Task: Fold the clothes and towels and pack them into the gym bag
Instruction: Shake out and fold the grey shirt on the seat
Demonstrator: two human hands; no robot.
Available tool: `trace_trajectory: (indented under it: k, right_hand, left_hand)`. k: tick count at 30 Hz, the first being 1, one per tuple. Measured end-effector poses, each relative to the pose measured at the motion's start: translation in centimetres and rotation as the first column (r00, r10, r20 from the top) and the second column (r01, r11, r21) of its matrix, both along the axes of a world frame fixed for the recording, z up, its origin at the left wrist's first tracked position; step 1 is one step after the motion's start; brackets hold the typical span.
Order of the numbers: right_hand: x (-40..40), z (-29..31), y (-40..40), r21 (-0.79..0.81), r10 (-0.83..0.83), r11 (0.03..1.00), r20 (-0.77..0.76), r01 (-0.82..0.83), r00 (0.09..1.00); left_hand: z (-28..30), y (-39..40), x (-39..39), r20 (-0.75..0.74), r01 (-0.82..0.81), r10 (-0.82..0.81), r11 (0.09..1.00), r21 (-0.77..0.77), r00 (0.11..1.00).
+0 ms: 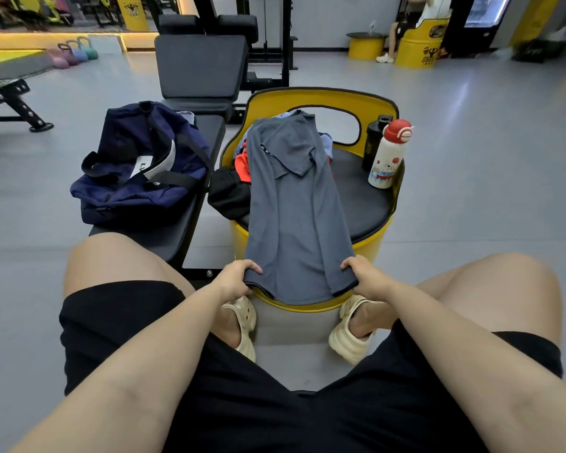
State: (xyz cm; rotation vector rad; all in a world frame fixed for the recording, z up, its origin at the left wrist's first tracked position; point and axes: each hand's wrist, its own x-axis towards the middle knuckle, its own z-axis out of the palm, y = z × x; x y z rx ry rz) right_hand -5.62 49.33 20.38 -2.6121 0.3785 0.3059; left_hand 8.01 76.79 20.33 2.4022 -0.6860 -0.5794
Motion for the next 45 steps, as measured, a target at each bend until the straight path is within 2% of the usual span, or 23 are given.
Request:
trace_trajectory:
  k: [6,12,14,17,19,23,29,33,39,45]
  right_hand:
    - [-0.1,2.0,-0.2,-0.146,0.033,0.989,0.224,0.0,0.974]
    - [-0.6,3.6,0.4,-0.315,0.127,0.949,0.419,0.013,0.899]
    - [-0.9,4.3,0.4,-0.349,0.161,0.937,0.438,0.003,0.885]
    - [-1.2,5.6,0.7,-0.34,0.167,0.94,0.374,-0.033,0.912]
    - [-1.5,6.4,0.9,-0.325,0.124,0.946,0.341,-0.007,0.932]
    - [-2.1,7.1,0.6,-0.316,0.096,0.949,0.316,0.01,0.944]
    - [-3.0,7.8,0.4,-0.298,0.128,0.953,0.251,-0.05,0.959]
    - [-2.9,8.2,0.1,-0.214,0.089,0.976,0.251,-0.035,0.964]
    - [-1.0,9.6,-0.6,-0.065,-0.026,0.996,0.363,0.053,0.932]
    - [2.8,10.8,-2.3,0.073,-0.12,0.992,0.348,0.101,0.93]
  left_hand:
    - [1.8,0.5,-0.3,0.306,0.034,-0.053,0.997,0.068,0.951]
    - [3.8,0.7,-0.1,0.443,0.037,-0.038,0.999,0.012,0.896]
    - [4.1,0.9,0.0,0.499,0.074,-0.06,0.997,-0.009,0.865]
    - [5.0,0.9,-0.2,0.466,0.137,-0.092,0.988,-0.064,0.88]
    - [5.9,0.8,-0.6,0.392,0.116,-0.072,0.989,-0.088,0.917]
    - [7.1,1.1,-1.3,0.326,0.152,-0.123,0.986,-0.065,0.938]
    - [7.8,1.9,-2.0,0.268,0.214,-0.207,0.977,0.002,0.941]
    - [8.2,2.0,-1.6,0.239,0.197,-0.177,0.978,-0.066,0.955]
    - [9.3,0.9,0.7,0.201,0.155,-0.106,0.957,-0.244,0.974]
    - [9.8,-1.1,4.2,0.223,0.087,-0.023,0.955,-0.284,0.975]
